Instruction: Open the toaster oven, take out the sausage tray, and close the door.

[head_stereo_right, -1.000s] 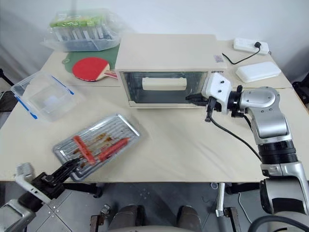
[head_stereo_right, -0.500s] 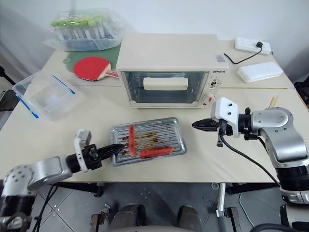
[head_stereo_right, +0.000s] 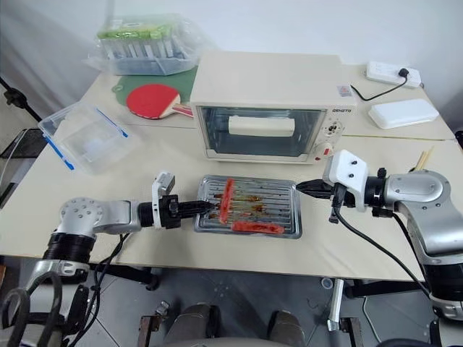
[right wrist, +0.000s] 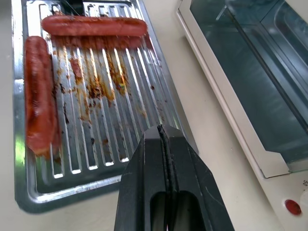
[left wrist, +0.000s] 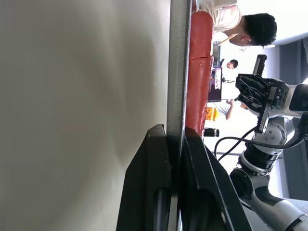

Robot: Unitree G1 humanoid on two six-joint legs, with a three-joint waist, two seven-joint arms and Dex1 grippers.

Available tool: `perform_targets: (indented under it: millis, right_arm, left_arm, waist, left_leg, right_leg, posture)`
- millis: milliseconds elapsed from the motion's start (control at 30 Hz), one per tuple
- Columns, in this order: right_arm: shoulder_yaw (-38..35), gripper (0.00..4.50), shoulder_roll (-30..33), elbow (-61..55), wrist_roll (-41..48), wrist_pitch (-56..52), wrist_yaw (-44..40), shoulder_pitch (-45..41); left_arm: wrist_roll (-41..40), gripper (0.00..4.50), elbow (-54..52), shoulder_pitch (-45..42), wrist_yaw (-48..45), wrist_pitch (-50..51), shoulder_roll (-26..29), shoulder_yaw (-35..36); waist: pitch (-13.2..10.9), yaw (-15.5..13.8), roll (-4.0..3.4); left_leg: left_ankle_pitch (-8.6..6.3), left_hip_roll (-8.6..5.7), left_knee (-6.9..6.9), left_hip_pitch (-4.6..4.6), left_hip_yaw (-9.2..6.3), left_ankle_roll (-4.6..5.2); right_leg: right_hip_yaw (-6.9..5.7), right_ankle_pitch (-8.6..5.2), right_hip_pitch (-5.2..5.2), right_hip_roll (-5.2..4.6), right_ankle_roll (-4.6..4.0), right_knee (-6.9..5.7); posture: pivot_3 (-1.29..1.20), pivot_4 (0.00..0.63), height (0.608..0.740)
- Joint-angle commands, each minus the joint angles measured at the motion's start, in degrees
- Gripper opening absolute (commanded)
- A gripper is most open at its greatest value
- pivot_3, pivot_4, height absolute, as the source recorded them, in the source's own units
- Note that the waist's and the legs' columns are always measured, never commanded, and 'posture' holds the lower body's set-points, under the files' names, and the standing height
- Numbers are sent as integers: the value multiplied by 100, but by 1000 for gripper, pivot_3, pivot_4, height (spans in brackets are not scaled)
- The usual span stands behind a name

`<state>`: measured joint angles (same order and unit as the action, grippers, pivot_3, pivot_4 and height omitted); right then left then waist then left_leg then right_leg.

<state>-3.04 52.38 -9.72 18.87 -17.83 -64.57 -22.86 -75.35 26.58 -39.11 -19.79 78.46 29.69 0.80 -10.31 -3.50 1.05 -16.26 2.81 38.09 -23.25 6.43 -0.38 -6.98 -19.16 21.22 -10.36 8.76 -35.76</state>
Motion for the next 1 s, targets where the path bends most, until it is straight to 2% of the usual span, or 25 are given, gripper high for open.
perform_targets:
  millis: [33, 67, 100, 333, 467, 567, 767, 867, 933, 1000]
  right_arm:
    - [-216, 23, 145, -174, -19, 22, 68, 10]
    - [-206, 0, 154, -165, -27, 38, 68, 9]
    - [-197, 0, 159, -159, -34, 50, 69, 9]
    - [-172, 0, 169, -58, -58, 99, 33, -54]
    - [-147, 0, 163, 5, -105, 155, -16, -65]
    - [-119, 0, 183, 90, -132, 201, -117, -60]
    - [-66, 0, 92, 577, -225, 519, -217, -239]
    - [-52, 0, 98, 780, -105, 604, -461, -243]
    - [-46, 583, 113, 924, -21, 686, -693, -231]
    - [-47, 1198, 100, 1081, 7, 777, -847, -268]
  left_arm:
    - [783, 0, 499, -107, -345, 22, -326, -244]
    - [959, 643, 559, -179, -434, 10, -377, -237]
    - [1114, 785, 601, -231, -524, 2, -416, -223]
    - [1829, 2729, 749, -474, -776, 157, -477, 143]
    - [2102, 3789, 577, -406, -852, 223, -202, 323]
    - [2174, 4485, 149, -228, -1023, 369, 250, 402]
    - [2520, 4485, -631, 101, -1673, -68, 1351, 275]
    - [2801, 4485, -1100, 333, -2226, -778, 1808, 246]
    - [3214, 4500, -1477, 643, -2714, -1923, 2002, 305]
    - [3451, 4500, -1656, 884, -3073, -2924, 1939, 535]
  waist:
    - [5, -10, -9]
    - [7, -10, -11]
    - [7, -10, -11]
    - [6, 12, -11]
    - [7, 61, -11]
    - [6, 157, -10]
    - [6, 419, -9]
    - [5, 469, -9]
    - [3, 485, -9]
    - [2, 482, -8]
  left_leg:
    - [0, -1, 0, 2, -1, 0]
    - [0, -1, 0, 2, -1, 1]
    - [0, -1, 0, 4, -1, 1]
    - [0, -1, -3, 3, -4, 1]
    - [0, 0, -3, 4, -5, 1]
    - [1, 3, -4, 7, -5, 0]
    - [6, 12, -36, 10, 15, -8]
    - [7, 13, -50, 13, 24, -11]
    - [7, 12, -57, 11, 27, -10]
    - [7, 11, -64, 10, 31, -10]
  right_leg:
    - [-1, 0, -4, 0, 1, 1]
    - [-1, 1, -5, 0, 2, 2]
    - [-1, 2, -7, 0, 3, 1]
    - [-4, 2, -6, 0, 4, 1]
    - [-5, 2, -7, 0, 4, -1]
    - [-5, 2, -5, 2, 4, -5]
    - [9, 0, 21, 8, 1, -7]
    - [15, -2, 30, 9, -2, -5]
    - [15, -2, 31, 8, -2, 3]
    - [15, -1, 32, 8, -2, 13]
  posture:
    - [0, 150, 740]
    - [0, 150, 740]
    - [0, 150, 740]
    - [0, 150, 740]
    - [0, 150, 740]
    - [0, 150, 740]
    - [0, 150, 740]
    - [0, 150, 740]
    - [0, 150, 740]
    - [0, 150, 740]
